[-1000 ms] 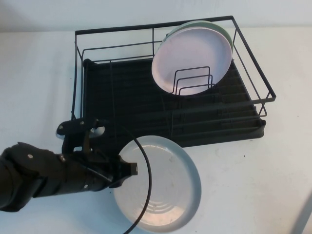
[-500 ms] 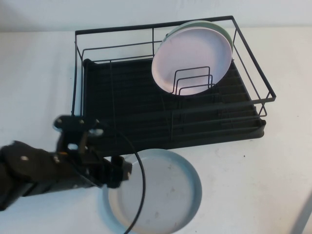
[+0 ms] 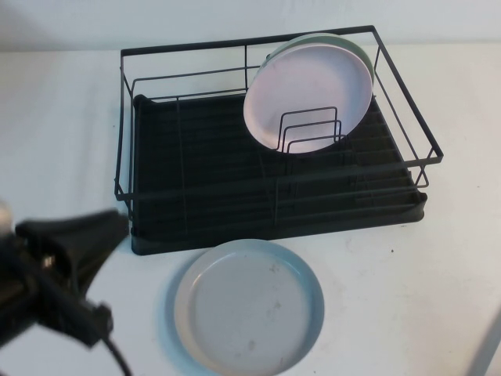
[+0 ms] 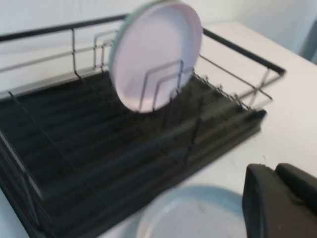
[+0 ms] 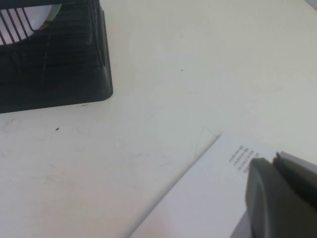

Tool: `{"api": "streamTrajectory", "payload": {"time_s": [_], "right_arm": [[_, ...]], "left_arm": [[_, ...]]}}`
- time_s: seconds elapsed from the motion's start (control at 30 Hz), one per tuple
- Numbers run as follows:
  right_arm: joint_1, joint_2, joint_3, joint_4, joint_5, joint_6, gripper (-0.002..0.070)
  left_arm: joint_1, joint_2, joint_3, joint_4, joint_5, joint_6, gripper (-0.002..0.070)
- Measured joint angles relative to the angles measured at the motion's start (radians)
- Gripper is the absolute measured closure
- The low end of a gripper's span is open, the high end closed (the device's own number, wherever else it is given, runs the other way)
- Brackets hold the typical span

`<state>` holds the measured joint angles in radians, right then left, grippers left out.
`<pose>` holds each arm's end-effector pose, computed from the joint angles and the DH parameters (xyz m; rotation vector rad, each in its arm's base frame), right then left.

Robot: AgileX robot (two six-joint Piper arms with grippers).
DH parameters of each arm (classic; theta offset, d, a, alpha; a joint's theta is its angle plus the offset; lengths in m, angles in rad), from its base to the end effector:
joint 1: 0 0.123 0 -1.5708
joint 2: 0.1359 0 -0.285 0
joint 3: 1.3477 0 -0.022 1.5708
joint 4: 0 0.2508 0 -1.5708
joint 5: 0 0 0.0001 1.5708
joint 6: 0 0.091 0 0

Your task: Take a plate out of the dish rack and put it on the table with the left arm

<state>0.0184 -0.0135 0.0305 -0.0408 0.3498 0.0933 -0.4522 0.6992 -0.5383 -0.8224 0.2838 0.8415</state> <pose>0.0532 -0.0003 0.1721 0.0436 1.8498 0.0382 0.1234 -0.0808 0.3140 0.5937 1.7642 -0.4777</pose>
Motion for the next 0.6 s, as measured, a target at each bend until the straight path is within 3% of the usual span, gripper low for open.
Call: {"api": "streamTrajectory", "payload": {"time_s": [0.3,0.6], "right_arm": [[0.0,0.0,0.0,0.0,0.0,0.0,0.0694],[0.0,0.0,0.0,0.0,0.0,0.0,0.0694]], "left_arm": [[0.0,-0.073,0.082,0.08,0.058,-0.008,0.0675],[0.0,-0.084,0.15,0.165,-0.165,-0.107,0.0676]]}}
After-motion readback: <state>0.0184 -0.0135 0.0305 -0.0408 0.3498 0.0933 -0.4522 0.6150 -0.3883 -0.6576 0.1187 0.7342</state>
